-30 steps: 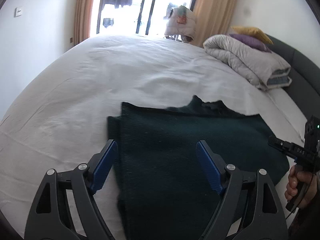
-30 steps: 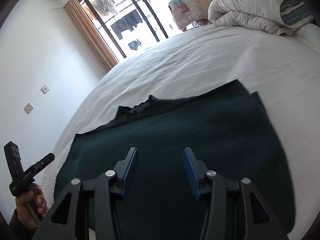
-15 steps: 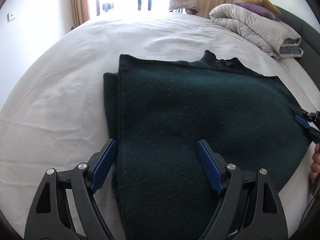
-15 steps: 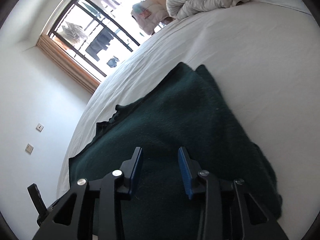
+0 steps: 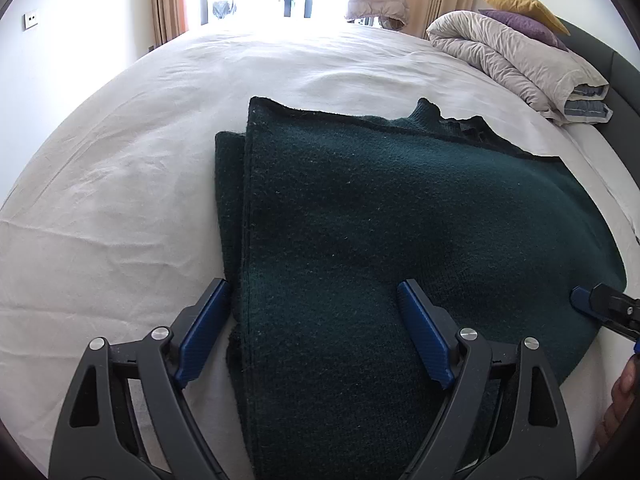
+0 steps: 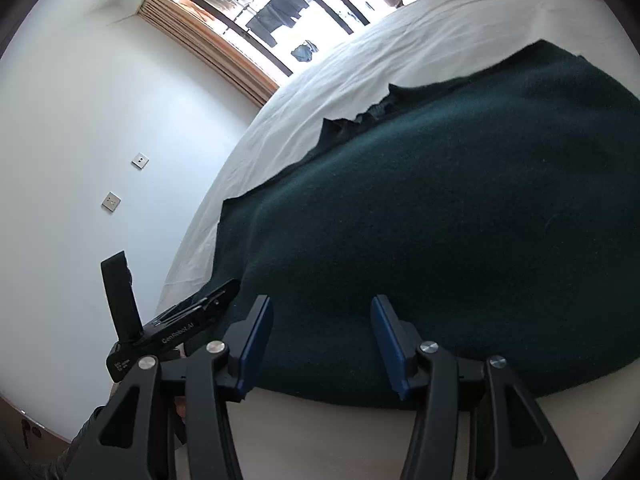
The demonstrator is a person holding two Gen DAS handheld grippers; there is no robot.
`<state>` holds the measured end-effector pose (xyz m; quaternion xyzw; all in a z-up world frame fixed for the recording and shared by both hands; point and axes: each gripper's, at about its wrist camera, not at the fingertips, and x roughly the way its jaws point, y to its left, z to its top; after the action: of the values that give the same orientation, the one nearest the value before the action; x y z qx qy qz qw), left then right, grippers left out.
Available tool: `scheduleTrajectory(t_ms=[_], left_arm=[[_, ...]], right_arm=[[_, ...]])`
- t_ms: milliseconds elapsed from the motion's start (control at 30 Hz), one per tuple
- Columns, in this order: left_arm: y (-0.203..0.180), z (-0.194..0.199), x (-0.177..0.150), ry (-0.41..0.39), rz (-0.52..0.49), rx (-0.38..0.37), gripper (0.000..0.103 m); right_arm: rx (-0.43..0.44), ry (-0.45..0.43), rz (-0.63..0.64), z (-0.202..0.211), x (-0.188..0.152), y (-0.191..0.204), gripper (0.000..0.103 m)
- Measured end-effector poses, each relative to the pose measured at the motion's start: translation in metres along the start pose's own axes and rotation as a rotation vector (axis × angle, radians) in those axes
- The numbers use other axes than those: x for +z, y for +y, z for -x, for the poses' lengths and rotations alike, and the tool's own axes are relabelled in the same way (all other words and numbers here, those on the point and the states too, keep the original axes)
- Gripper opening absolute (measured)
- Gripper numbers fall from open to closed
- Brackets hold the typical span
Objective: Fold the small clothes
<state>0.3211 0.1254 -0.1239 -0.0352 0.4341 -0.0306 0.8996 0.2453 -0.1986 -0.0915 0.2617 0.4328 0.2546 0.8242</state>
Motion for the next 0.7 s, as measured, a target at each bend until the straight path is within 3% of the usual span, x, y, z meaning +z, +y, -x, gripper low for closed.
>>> scheduleTrajectory(t_ms=[133,367,600,700], left_arm=[[0.000,0.000,-0.002,-0.008,-0.001,0.000,0.086],[0.003,0.001,-0.003,-0.014,0.007,-0.012,0.086],[0.003,0.001,-0.004,-0.018,0.007,-0.013,0.086],[0.003,0.001,-0.004,-0.018,0.006,-0.012,0.086]], right_arm=[[-0.010,-0.025,-0.022,0.015,0.001,-0.018,0.047],[-0.080,-0.143,-0.117,0.048,-0.002,-0.060,0.044],[-0.003,-0.304,-0.242,0.072,-0.013,-0.104,0.039],[0.017,-0.327,-0.247,0.072,-0.015,-0.107,0.039]])
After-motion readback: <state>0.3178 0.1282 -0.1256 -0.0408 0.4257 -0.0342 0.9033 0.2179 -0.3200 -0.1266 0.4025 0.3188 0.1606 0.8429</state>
